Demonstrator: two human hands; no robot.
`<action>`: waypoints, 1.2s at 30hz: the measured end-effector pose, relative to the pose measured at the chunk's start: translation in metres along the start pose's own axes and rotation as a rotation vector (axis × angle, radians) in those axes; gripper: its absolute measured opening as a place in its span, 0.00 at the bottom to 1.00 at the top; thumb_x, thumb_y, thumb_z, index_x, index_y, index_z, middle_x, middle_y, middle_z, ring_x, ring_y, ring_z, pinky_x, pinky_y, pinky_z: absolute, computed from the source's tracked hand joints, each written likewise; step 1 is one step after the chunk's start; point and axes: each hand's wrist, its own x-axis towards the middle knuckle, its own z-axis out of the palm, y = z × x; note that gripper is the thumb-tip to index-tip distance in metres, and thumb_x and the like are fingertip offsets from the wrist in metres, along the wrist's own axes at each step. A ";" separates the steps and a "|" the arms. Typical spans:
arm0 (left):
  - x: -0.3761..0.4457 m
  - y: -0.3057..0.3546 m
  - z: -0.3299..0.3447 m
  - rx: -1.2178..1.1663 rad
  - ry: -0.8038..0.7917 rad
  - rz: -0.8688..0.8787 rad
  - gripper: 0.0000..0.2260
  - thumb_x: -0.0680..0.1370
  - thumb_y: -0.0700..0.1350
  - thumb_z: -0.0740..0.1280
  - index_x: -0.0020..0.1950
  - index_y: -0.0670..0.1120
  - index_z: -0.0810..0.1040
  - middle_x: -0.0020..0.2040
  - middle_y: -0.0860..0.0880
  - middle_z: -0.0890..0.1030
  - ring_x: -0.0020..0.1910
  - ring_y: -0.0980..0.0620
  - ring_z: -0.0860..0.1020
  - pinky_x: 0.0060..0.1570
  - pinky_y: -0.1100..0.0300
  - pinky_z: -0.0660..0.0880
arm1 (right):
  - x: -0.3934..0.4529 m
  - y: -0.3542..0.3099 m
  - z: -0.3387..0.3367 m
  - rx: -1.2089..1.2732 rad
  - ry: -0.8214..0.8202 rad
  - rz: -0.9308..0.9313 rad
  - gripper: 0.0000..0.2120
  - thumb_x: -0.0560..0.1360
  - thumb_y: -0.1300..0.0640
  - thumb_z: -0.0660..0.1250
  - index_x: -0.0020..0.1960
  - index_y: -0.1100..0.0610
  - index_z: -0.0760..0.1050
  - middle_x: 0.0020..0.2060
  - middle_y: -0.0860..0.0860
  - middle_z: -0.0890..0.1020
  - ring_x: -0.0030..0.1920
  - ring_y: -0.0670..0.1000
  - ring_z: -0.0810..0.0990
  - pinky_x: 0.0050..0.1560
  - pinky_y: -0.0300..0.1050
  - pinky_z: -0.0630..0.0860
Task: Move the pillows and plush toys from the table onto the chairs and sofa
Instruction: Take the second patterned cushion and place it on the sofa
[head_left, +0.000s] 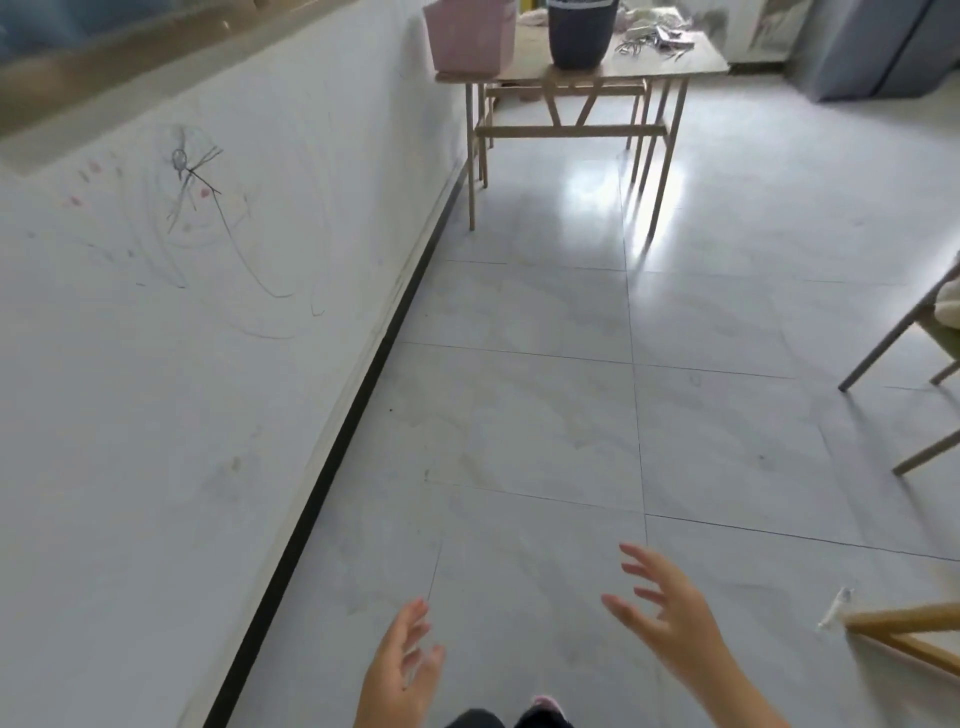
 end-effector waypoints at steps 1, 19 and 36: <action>0.023 0.012 0.004 -0.002 -0.002 -0.014 0.24 0.62 0.44 0.66 0.57 0.43 0.69 0.50 0.55 0.76 0.41 0.79 0.75 0.43 0.75 0.74 | 0.026 -0.008 -0.001 0.003 0.007 -0.016 0.33 0.47 0.21 0.61 0.48 0.32 0.72 0.48 0.36 0.76 0.48 0.26 0.72 0.43 0.21 0.71; 0.572 0.246 0.110 -0.034 -0.209 0.038 0.19 0.61 0.40 0.67 0.49 0.57 0.74 0.37 0.73 0.81 0.40 0.75 0.77 0.36 0.81 0.71 | 0.525 -0.136 -0.023 0.134 0.237 -0.061 0.28 0.42 0.23 0.66 0.42 0.22 0.69 0.47 0.19 0.71 0.46 0.25 0.74 0.44 0.22 0.72; 1.016 0.424 0.208 -0.080 -0.118 -0.055 0.26 0.65 0.34 0.69 0.62 0.34 0.70 0.54 0.43 0.74 0.38 0.78 0.75 0.54 0.56 0.67 | 1.046 -0.254 -0.088 0.139 0.197 -0.050 0.28 0.43 0.21 0.62 0.43 0.20 0.66 0.44 0.17 0.71 0.45 0.26 0.74 0.41 0.21 0.71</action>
